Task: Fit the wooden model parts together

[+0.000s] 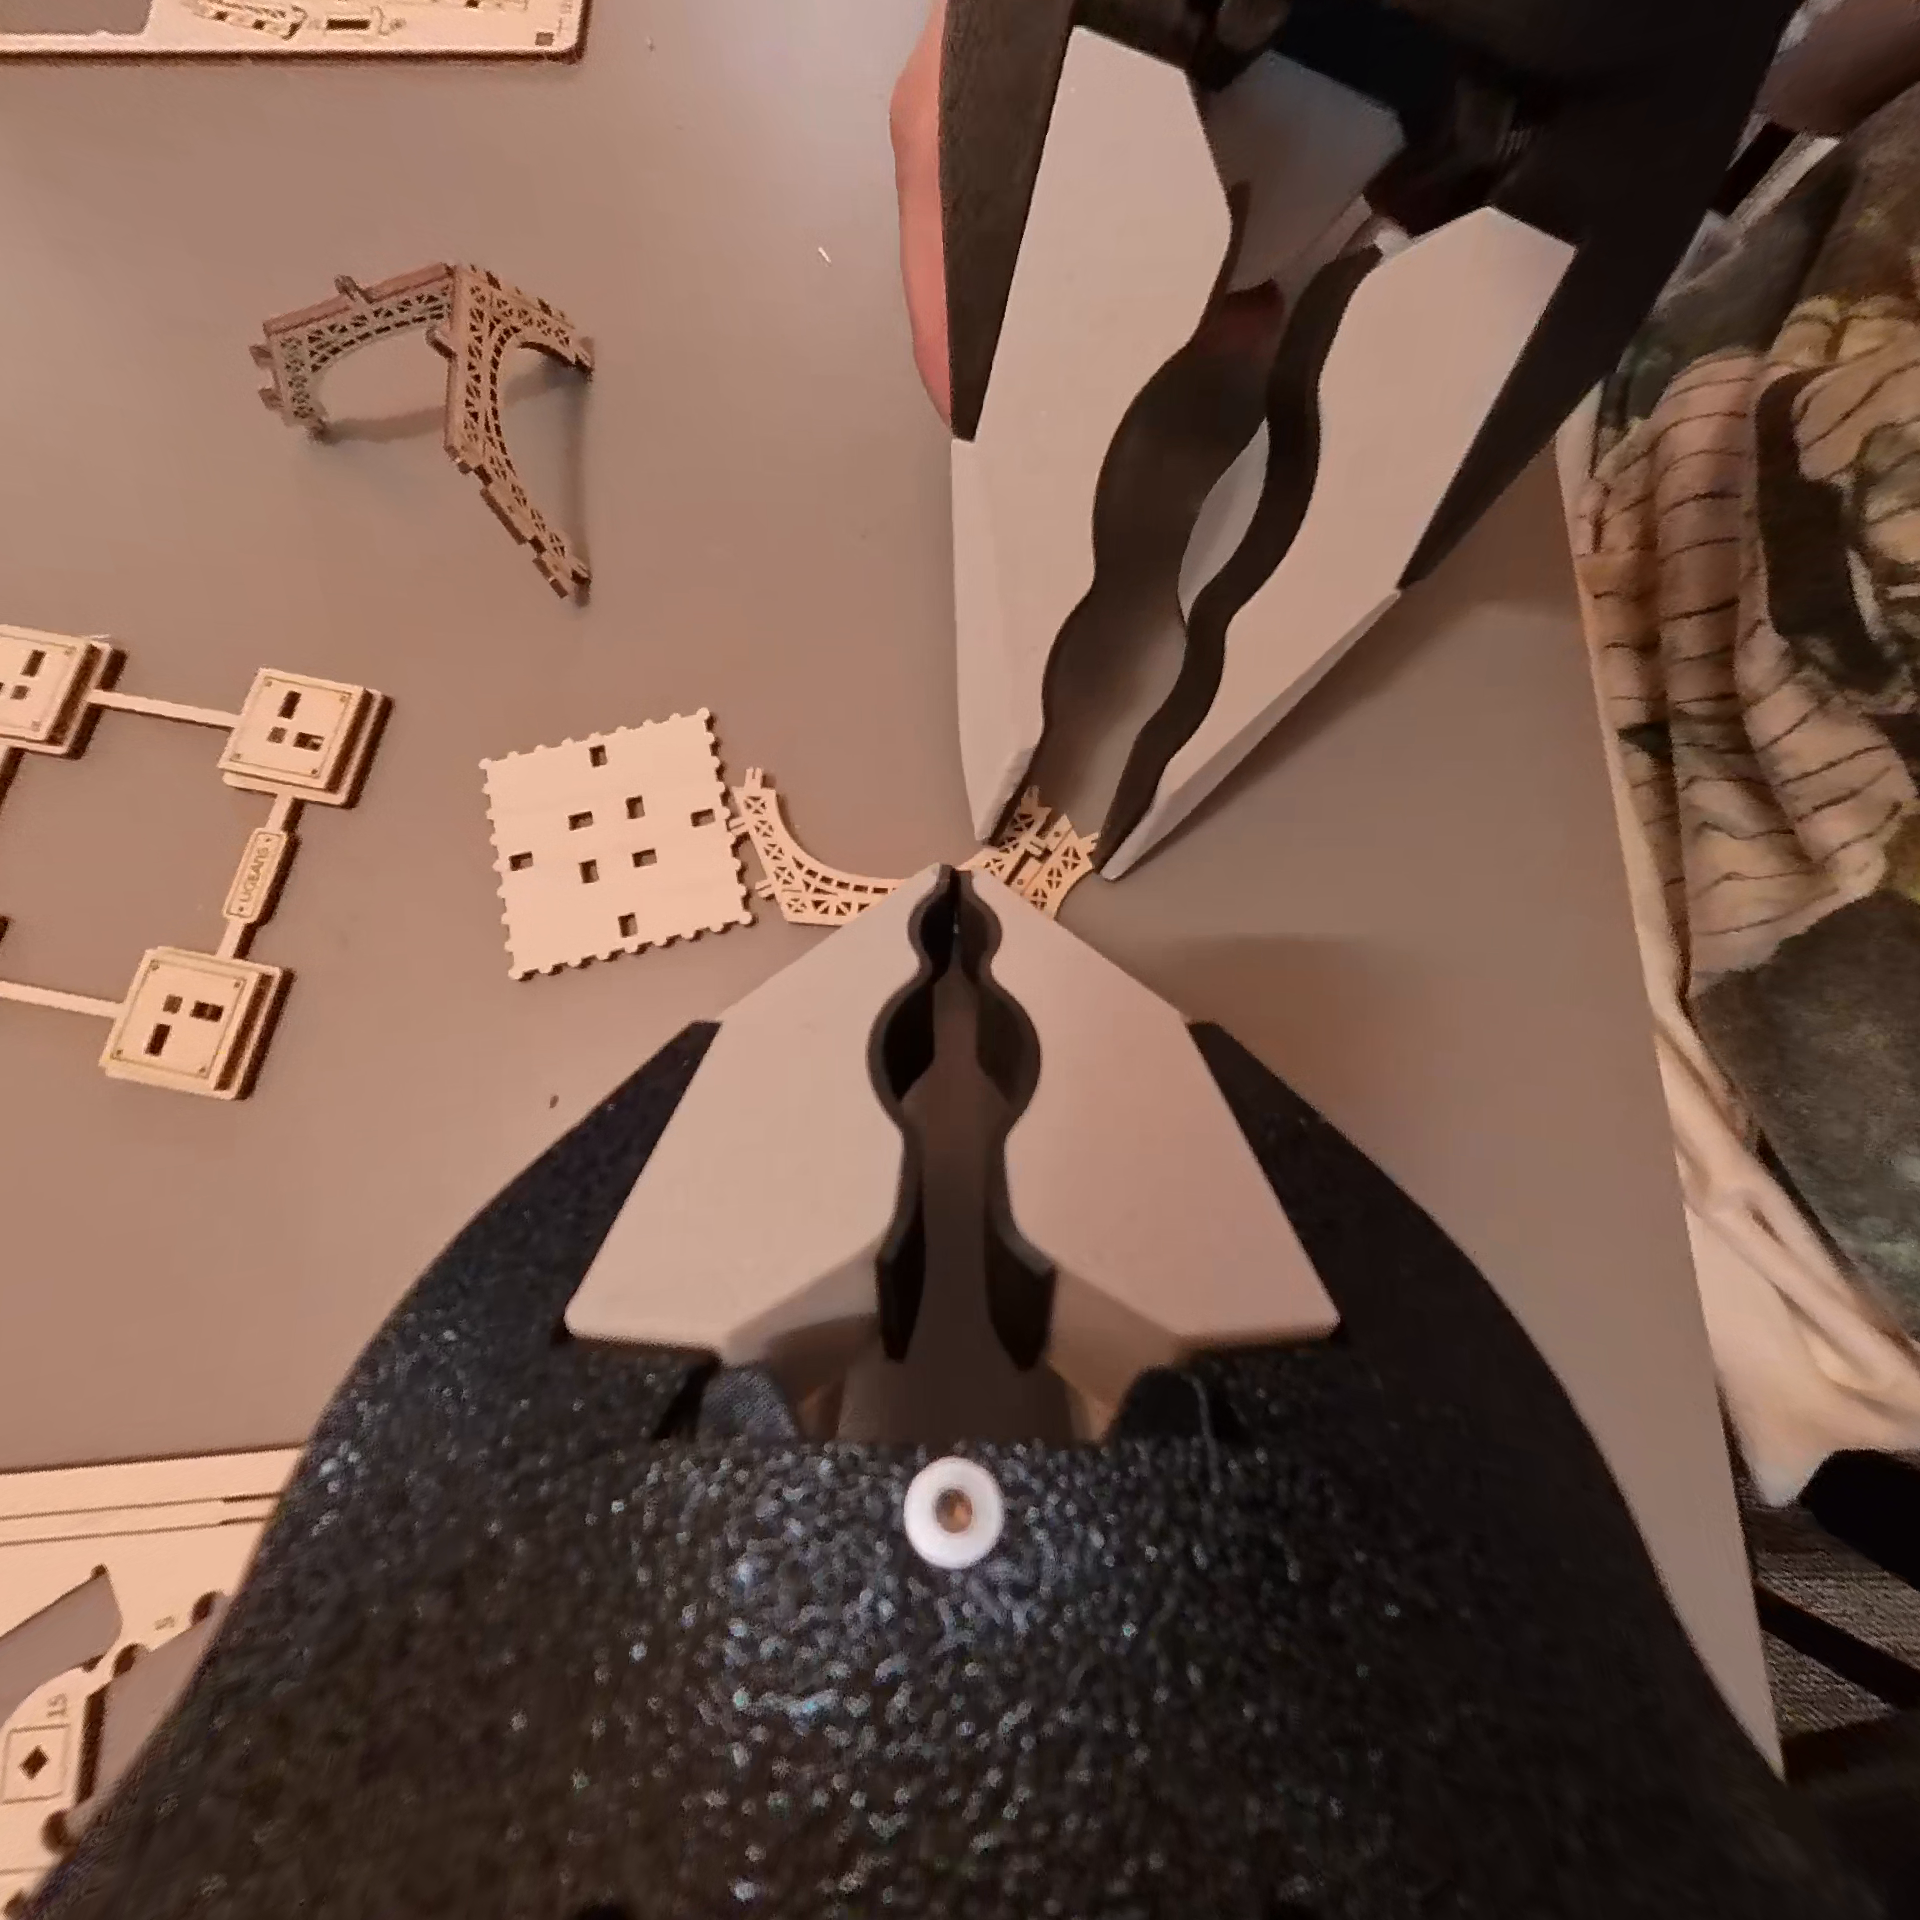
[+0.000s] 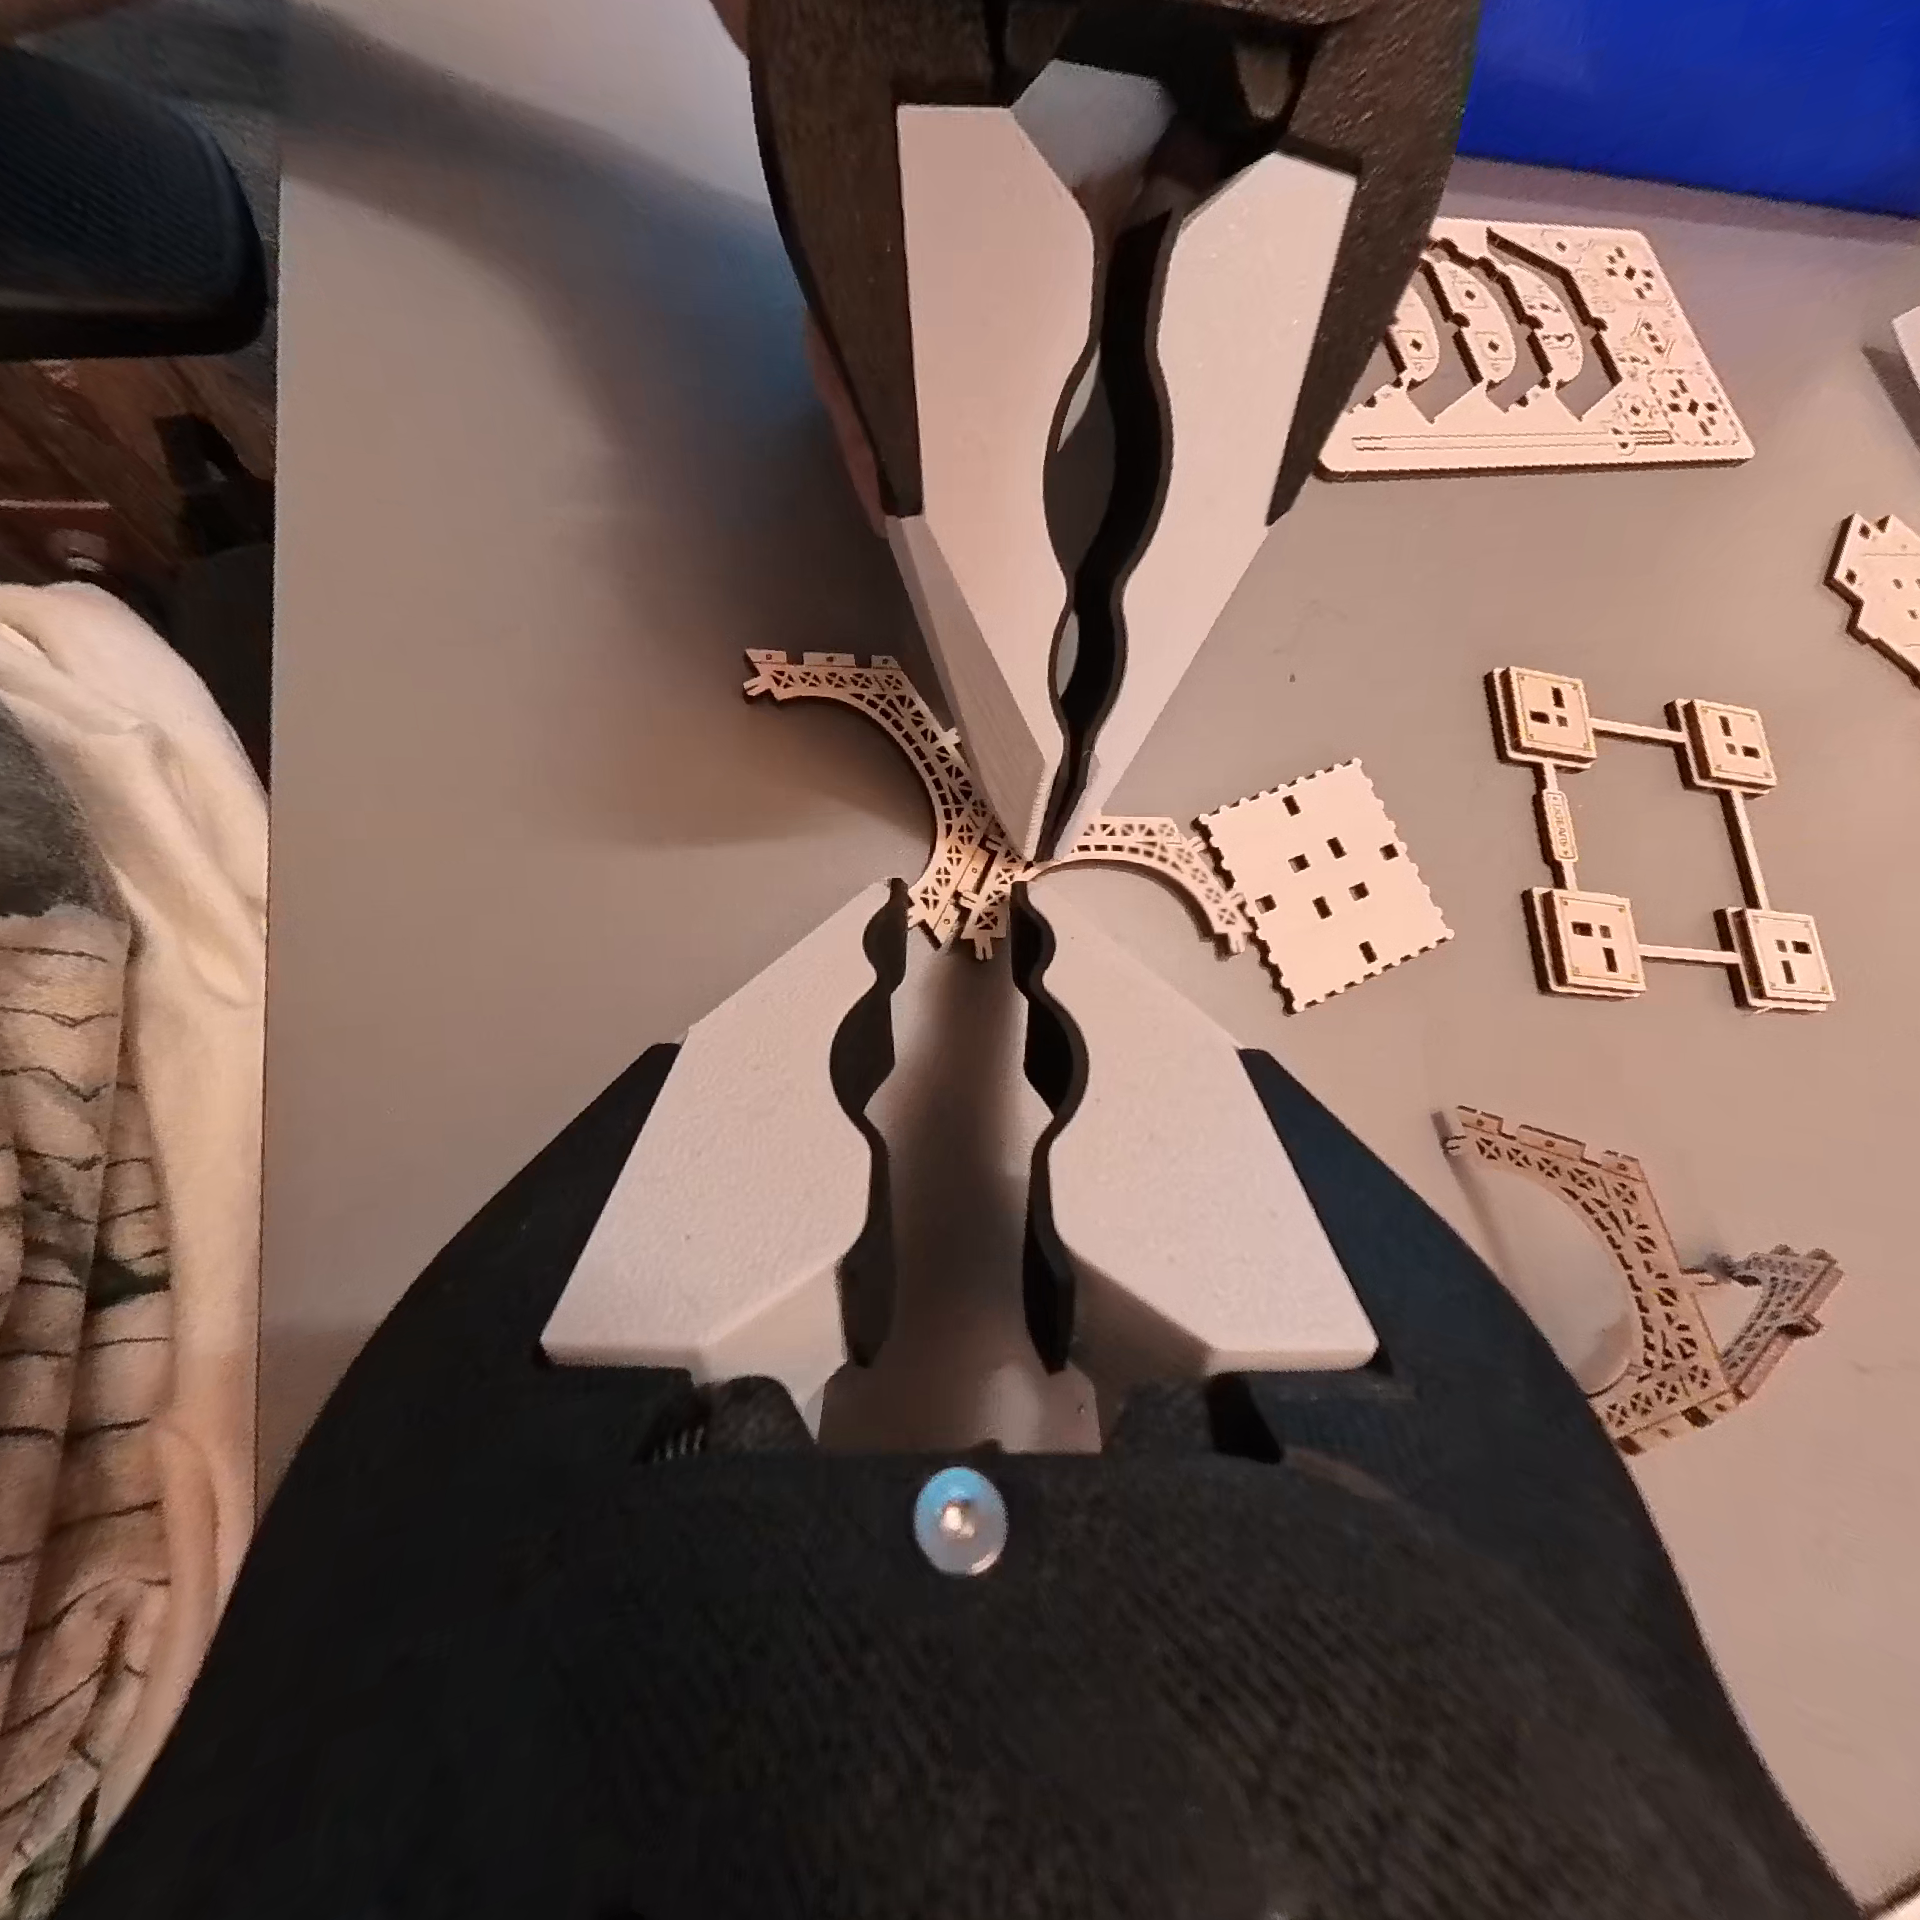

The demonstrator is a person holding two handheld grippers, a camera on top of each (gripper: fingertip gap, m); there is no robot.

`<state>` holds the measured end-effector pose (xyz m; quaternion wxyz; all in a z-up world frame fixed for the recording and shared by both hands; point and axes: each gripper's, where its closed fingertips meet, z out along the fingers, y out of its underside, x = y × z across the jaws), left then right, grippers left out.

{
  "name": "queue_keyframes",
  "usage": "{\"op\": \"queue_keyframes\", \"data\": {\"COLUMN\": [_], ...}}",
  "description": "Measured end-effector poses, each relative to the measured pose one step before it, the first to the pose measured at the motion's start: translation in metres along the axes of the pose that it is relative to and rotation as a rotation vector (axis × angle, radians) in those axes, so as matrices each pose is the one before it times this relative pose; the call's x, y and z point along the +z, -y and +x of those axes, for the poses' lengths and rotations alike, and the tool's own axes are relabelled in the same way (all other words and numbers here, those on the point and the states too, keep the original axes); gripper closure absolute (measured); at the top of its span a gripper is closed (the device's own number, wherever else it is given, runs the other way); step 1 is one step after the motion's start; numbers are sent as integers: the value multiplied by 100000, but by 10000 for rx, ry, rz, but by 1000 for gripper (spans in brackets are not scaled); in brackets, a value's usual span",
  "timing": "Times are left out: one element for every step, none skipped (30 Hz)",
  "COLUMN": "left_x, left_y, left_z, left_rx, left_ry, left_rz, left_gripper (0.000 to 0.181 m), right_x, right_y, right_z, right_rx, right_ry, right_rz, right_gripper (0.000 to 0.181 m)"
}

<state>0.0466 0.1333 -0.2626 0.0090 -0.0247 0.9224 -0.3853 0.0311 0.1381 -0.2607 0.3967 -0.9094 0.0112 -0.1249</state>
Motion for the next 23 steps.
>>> {"op": "queue_keyframes", "data": {"left_x": [-42, -76, -148, -206, -235, -220, -194, -142, -127, -104, -48, 18, 40, 62, 55, 40, 37, 36, 77, 109, 124, 145, 139], "left_y": [-23, -93, -98, 51, 202, 173, 8, -177, -278, -283, -254, -187, -104, -17, 65, 71, -14, -64, -52, -37, -29, 7, -3], "left_z": [-116, -222, -194, -73, -86, -123, -65, 29, 32, 60, 124, 55, -38, -94, -117, -36, -41, -110, 20, 242, 258, 142, 78], "left_rx": [65, -26, -79, -87, -132, -220, -257, -213, -139, -110, -167, -217, -214, -215, -221, -204, -195, -184, -126, -31, 53, 59, 10], "left_ry": [93, 148, 106, 41, 43, 70, 38, -7, 12, 4, -51, -38, -5, -3, -15, -62, -55, 14, -35, -148, -123, -37, -24], "left_rz": [-15, -27, -6, 125, 227, 192, 74, -56, -114, -108, -108, -77, -20, 36, 82, 87, 26, -36, -41, -57, -61, -55, -77], "left_gripper": [181, 181, 181, 181, 181, 181, 181, 181, 181, 181, 181, 178, 176, 174, 172, 170, 171, 173, 175, 178, 179, 179, 179], "right_x": [-12, -3, -6, -30, -38, -36, -24, -14, 4, 7, -15, -14, -4, -16, -31, -38, -67, -70, -78, -57, -20, 26, 24], "right_y": [15, -10, -18, -8, -22, -28, 6, -7, 12, 5, -15, -17, -24, -53, -44, 23, 48, 76, 77, 69, -22, -164, -240], "right_z": [-6, 1, -4, -37, -16, 20, 14, 34, -3, 0, 8, 13, 6, 88, 75, 34, 126, 142, 94, 23, -87, -214, -80], "right_rx": [-42, 31, 83, 53, -25, -92, -125, -90, -30, 4, 37, 78, 104, 109, 23, -83, -71, -16, 19, 54, 65, 40, 40], "right_ry": [-15, 0, 22, 50, 23, -30, -61, -66, -27, -2, 23, 42, 47, -8, -26, -41, -121, -142, -101, -49, 40, 129, 57], "right_rz": [47, 53, 50, 31, 12, -10, -10, -8, 19, 34, 43, 44, 44, -11, -20, 5, 10, 5, 13, 24, -1, -67, -115], "right_gripper": [164, 164, 164, 164, 164, 164, 164, 164, 164, 164, 164, 164, 164, 164, 163, 163, 161, 160, 158, 157, 155, 155, 155]}}
